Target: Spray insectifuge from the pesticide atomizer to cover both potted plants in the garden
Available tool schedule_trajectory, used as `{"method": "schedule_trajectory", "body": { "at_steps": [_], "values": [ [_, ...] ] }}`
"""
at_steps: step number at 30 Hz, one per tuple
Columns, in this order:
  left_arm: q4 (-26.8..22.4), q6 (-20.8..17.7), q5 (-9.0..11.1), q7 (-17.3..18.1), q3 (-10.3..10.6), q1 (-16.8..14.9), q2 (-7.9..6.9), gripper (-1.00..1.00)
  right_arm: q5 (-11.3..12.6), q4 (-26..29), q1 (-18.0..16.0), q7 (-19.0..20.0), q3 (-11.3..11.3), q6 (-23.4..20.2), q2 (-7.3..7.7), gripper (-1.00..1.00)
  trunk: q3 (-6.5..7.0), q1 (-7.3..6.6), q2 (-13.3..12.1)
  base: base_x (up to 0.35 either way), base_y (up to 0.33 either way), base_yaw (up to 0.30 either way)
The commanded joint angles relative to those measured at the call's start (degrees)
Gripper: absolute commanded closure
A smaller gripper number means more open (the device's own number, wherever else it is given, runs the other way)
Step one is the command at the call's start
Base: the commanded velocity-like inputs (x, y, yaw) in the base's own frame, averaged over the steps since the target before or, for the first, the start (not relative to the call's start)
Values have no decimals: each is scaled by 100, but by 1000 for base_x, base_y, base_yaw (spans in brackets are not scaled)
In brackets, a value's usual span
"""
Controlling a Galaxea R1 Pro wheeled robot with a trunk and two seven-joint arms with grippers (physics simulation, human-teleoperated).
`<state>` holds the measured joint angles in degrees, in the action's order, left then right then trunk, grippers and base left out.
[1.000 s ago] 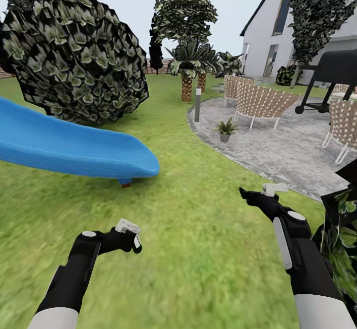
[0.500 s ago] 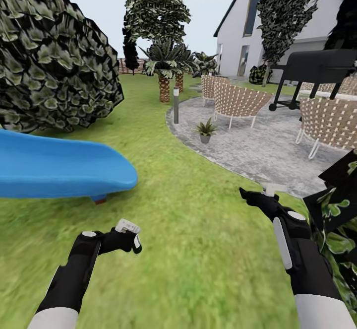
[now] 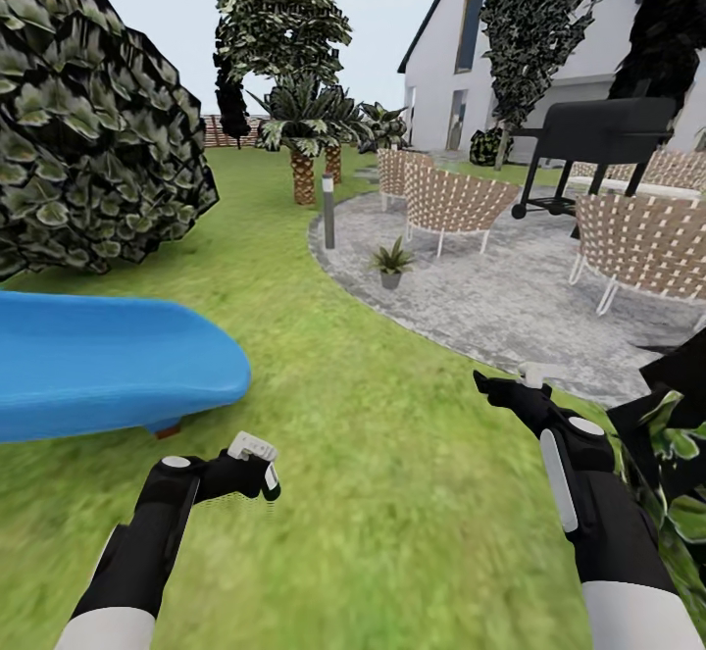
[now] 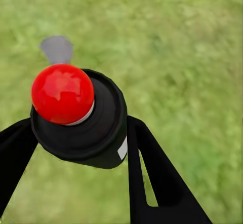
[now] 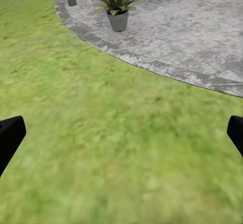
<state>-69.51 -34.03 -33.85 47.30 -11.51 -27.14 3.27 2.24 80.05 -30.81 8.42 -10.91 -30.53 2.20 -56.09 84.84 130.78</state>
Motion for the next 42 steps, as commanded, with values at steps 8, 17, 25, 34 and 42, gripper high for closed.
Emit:
{"method": "schedule_trajectory", "body": {
  "at_steps": [8, 17, 25, 34, 42],
  "values": [
    [-4, -25, -36, 51, -18, -4, 7, 100, 22, 5, -4, 20, -5, -32, 0, -100, -6, 3, 2, 346, 2, -1],
    [-6, -25, -34, 51, -18, -6, 7, 100, 22, 6, -4, 20, -1, -32, -1, -100, -6, 3, 2, 346, 0, 0],
    [-6, -25, -36, 51, -18, -5, 7, 100, 22, 10, -4, 20, -7, -32, 3, -100, -6, 3, 2, 346, 0, 0],
    [-10, -25, -39, 51, -18, -3, 3, 100, 22, 105, -4, 20, 12, -174, 0, -100, -6, 3, 2, 346, 0, 0],
    [-8, -25, -41, 48, -18, -4, 7, 100, 22, 229, -4, 7, 27, -389, -21, -100, 0, 3, 2, 346, 0, -127]
  ]
}}
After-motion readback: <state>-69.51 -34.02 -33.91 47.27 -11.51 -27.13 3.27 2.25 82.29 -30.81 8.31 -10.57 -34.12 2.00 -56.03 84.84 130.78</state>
